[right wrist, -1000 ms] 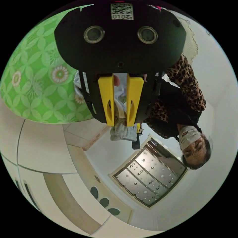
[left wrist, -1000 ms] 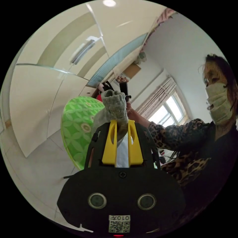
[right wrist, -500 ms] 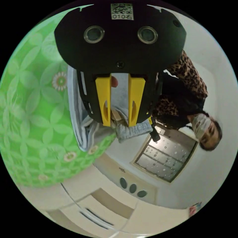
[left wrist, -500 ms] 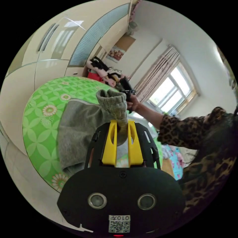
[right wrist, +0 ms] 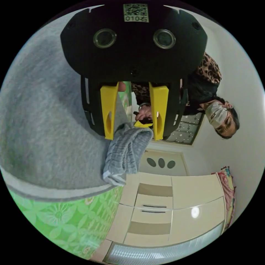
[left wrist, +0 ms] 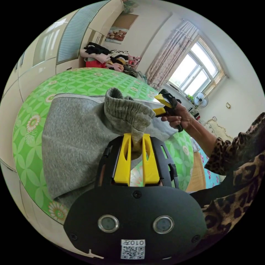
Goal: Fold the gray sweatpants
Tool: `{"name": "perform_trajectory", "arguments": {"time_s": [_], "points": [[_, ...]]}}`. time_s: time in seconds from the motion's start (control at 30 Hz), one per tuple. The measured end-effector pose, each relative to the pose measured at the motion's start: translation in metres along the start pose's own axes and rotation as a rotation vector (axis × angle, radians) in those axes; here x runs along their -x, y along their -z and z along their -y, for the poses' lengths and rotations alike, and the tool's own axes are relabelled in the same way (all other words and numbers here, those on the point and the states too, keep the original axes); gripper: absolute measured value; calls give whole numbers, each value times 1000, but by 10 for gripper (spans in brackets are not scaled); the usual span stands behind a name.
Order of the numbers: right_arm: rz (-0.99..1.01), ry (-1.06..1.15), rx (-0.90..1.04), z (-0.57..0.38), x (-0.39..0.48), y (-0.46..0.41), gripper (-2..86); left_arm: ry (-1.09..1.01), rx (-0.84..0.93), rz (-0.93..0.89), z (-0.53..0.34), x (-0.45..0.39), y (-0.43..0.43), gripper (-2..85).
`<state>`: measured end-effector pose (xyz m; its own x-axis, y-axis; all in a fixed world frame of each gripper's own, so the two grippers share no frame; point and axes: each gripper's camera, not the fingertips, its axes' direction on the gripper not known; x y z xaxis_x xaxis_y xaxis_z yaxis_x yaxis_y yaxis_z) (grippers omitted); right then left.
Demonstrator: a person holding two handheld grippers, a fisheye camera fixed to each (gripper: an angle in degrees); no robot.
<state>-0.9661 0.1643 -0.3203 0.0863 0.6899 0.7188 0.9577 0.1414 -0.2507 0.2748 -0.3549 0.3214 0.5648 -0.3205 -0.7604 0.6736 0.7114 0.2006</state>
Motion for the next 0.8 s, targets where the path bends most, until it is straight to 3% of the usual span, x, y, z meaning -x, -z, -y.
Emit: {"name": "perform_trajectory", "arguments": {"time_s": [0.27, 0.37, 0.43, 0.5, 0.6, 0.8], "points": [[-72, -111, -58, -10, 6, -4, 185, -143, 38, 170, 0, -49, -50, 45], [-215, -146, -50, -31, 28, 5, 197, -306, 83, 287, -1, -85, -75, 44], [-502, -241, -137, -63, 39, 25, 198, -398, 100, 354, -6, -106, -94, 43], [-634, -299, -135, -81, 37, 35, 197, -451, 114, 399, -12, -118, -115, 43], [-546, -177, -196, -98, 51, 37, 182, -487, 133, 415, -17, -123, -146, 42], [-781, -229, -51, -87, 42, 8, 172, -643, 119, 587, -30, -147, -168, 32]]}}
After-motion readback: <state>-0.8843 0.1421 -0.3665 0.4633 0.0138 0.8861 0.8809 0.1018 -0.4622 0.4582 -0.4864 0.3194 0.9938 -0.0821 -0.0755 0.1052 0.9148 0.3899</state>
